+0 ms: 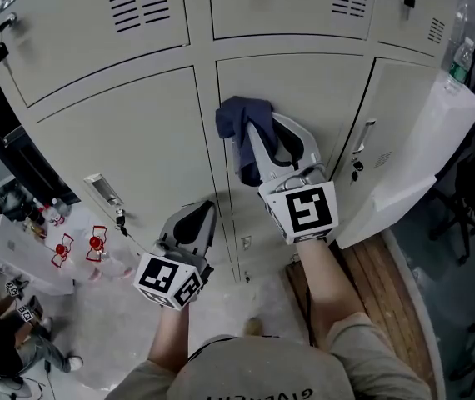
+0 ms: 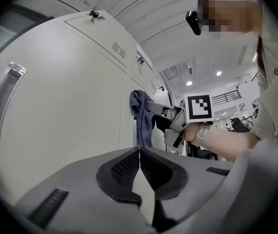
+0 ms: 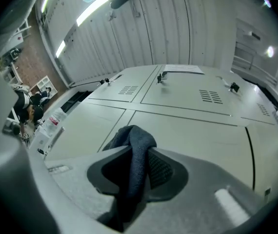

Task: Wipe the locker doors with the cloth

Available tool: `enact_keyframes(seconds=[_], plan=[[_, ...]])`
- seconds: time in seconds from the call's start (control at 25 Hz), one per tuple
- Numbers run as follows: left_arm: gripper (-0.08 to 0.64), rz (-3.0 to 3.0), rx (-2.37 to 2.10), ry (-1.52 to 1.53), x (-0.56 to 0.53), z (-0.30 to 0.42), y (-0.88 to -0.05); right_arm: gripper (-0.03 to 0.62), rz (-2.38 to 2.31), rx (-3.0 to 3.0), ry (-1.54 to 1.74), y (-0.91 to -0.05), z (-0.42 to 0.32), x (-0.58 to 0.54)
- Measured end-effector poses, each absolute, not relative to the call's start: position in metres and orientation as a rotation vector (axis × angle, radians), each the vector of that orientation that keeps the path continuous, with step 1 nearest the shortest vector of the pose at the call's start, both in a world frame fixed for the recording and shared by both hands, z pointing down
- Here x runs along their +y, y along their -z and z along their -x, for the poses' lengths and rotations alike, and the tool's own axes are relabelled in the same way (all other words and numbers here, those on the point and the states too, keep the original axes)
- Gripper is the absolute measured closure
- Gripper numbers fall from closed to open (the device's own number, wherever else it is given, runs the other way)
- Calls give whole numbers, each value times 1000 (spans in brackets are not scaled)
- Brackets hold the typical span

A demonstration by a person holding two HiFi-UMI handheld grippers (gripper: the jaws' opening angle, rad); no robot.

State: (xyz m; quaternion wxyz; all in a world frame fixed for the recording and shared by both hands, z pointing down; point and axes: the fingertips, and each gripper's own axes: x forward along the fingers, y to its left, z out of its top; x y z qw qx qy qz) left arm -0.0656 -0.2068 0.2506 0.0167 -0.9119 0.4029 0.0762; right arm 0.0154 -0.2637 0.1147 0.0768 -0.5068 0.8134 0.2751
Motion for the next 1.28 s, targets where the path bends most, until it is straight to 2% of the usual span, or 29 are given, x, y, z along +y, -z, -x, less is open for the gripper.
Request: enact_keyframes(seconds=[0.52, 0.84, 1.28], plan=[[555, 2825, 1237, -226, -216, 58, -256, 509, 1842, 2326, -822, -129, -123, -287], [555, 2836, 1225, -220, -214, 53, -260, 514, 2035, 2188, -668, -141, -197, -300], [555, 2788, 1277, -217, -211, 62, -259, 512, 2064, 2078, -612, -141, -212, -287]])
